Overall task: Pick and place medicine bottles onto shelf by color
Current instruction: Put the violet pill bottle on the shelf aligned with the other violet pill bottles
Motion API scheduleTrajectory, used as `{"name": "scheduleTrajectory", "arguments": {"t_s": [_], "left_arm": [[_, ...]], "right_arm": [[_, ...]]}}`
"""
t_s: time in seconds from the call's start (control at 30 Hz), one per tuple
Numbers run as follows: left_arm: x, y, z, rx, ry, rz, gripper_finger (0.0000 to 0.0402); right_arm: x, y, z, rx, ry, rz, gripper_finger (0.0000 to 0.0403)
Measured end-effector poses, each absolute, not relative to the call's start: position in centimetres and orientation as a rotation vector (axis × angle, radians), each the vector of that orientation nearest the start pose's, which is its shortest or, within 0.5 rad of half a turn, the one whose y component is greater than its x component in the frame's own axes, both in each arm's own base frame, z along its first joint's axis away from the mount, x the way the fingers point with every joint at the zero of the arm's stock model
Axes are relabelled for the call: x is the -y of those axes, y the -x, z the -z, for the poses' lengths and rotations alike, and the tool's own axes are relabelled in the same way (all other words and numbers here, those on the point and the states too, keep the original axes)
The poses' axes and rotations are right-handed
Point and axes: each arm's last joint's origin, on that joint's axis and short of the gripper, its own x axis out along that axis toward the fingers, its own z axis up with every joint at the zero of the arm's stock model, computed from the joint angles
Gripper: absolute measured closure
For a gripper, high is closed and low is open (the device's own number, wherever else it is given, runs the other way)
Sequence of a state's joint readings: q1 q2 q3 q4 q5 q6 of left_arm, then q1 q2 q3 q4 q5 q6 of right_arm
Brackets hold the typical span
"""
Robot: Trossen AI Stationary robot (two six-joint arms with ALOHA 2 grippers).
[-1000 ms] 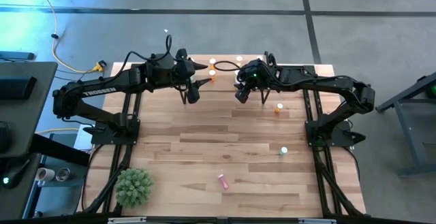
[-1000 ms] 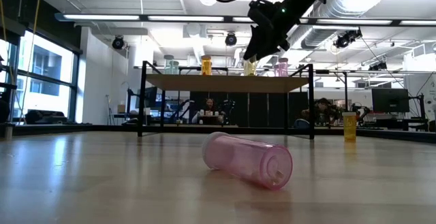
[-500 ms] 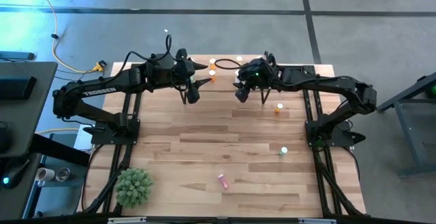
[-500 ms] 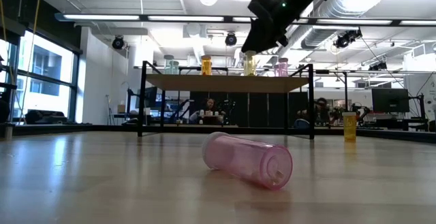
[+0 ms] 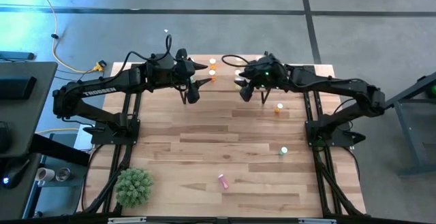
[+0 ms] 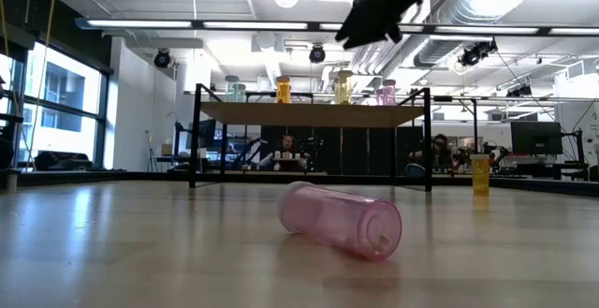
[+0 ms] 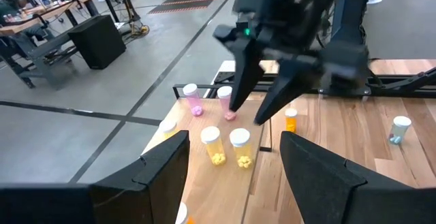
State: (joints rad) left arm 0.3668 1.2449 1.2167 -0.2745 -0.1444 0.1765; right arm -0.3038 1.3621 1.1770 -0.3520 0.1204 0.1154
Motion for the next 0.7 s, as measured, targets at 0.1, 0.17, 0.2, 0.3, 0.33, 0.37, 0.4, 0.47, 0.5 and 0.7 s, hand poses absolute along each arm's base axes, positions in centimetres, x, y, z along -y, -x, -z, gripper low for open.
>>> {"name": "scheduleTrajectory", "arguments": {"t_s": [0.1,0.17,0.2,0.3,0.33,0.37,0.4,0.47,0.5,0.7], "left_arm": [[-10.2,-25.4,-37.8,-0.348,-0.138,-0.479,0.0183],[-10.2,-25.4,-37.8,-0.348,-0.138,-0.478,0.0183],[-10.2,-25.4,-37.8,-0.349,-0.138,-0.478,0.0183],[-10.2,-25.4,-37.8,-0.351,-0.137,-0.478,0.0183],[-10.2,-25.4,-37.8,-0.351,-0.137,-0.478,0.0183],[-10.2,-25.4,-37.8,-0.351,-0.137,-0.478,0.0183],[-10.2,-25.4,-37.8,-0.351,-0.137,-0.478,0.0183],[-10.2,-25.4,-37.8,-0.351,-0.137,-0.478,0.0183],[-10.2,-25.4,-37.8,-0.351,-0.137,-0.478,0.0183],[-10.2,-25.4,-37.7,-0.359,-0.139,-0.477,0.0183]], "right_arm": [[8.0,-27.8,-33.8,-0.473,-0.189,0.419,0.0235],[7.0,-27.3,-34.5,-0.45,-0.213,0.398,0.0235],[6.5,-27.1,-34.8,-0.439,-0.228,0.386,0.0235],[5.0,-26.4,-35.4,-0.435,-0.268,0.348,0.0235],[4.5,-26.1,-35.4,-0.447,-0.282,0.341,0.0235],[4.0,-25.9,-35.4,-0.46,-0.294,0.341,0.0235],[3.5,-25.7,-35.3,-0.481,-0.305,0.347,0.0235],[2.7,-25.3,-34.8,-0.537,-0.326,0.37,0.0235],[2.3,-25.2,-34.5,-0.566,-0.338,0.377,0.0235],[0.1,-24.3,-33.2,-0.722,-0.432,0.394,0.0235]]}}
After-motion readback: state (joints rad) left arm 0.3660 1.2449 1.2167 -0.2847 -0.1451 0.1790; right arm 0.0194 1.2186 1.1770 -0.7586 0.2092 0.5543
